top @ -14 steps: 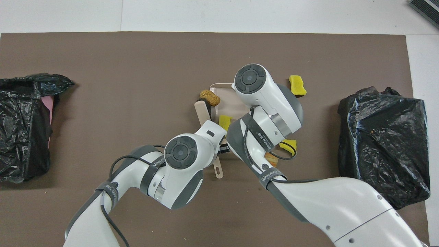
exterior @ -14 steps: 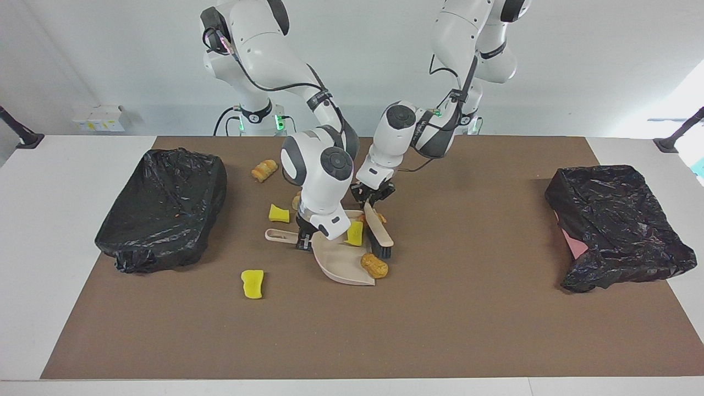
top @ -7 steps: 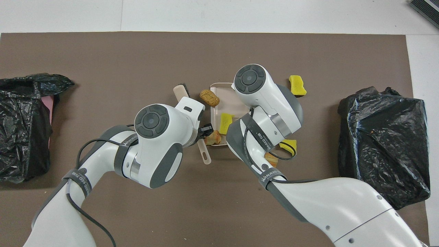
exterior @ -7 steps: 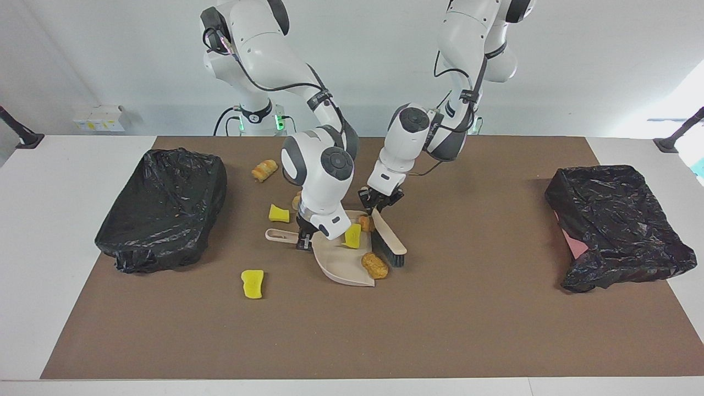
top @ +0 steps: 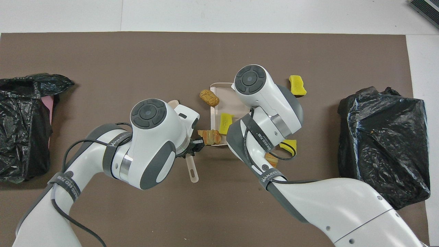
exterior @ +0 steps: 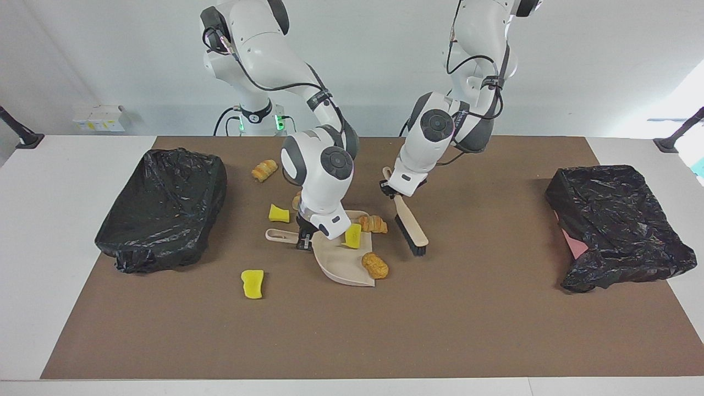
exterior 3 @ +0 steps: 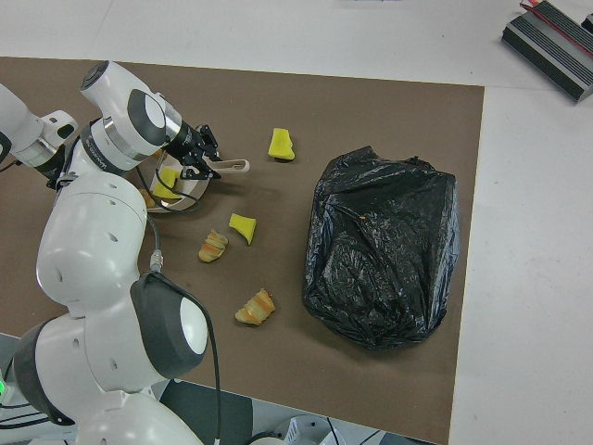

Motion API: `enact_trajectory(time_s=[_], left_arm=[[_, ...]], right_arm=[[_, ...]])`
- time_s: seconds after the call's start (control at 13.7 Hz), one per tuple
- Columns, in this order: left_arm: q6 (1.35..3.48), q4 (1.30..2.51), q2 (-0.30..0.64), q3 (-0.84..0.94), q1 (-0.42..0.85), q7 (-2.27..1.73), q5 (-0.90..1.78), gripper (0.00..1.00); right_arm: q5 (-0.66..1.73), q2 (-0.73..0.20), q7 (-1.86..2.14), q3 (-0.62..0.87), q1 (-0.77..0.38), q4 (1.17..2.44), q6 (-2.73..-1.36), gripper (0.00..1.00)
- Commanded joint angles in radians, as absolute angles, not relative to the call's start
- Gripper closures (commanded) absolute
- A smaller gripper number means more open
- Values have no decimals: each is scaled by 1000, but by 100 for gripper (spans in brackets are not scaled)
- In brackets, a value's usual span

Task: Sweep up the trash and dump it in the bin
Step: 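Brush the debris into the dustpan held by the right gripper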

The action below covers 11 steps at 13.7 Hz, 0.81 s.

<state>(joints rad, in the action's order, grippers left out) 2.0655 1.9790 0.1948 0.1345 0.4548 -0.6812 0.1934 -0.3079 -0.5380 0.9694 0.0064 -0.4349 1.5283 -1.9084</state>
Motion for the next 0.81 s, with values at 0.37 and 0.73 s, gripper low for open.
enact_trajectory(time_s=[0.37, 0.73], left_arm=[[2258, 2039, 230, 130, 627, -708, 215, 100], [2422, 2026, 245, 129, 629, -733, 293, 100]], right_arm=[[-316, -514, 951, 18, -430, 1578, -1959, 100], [-314, -514, 951, 18, -430, 1582, -1959, 100]])
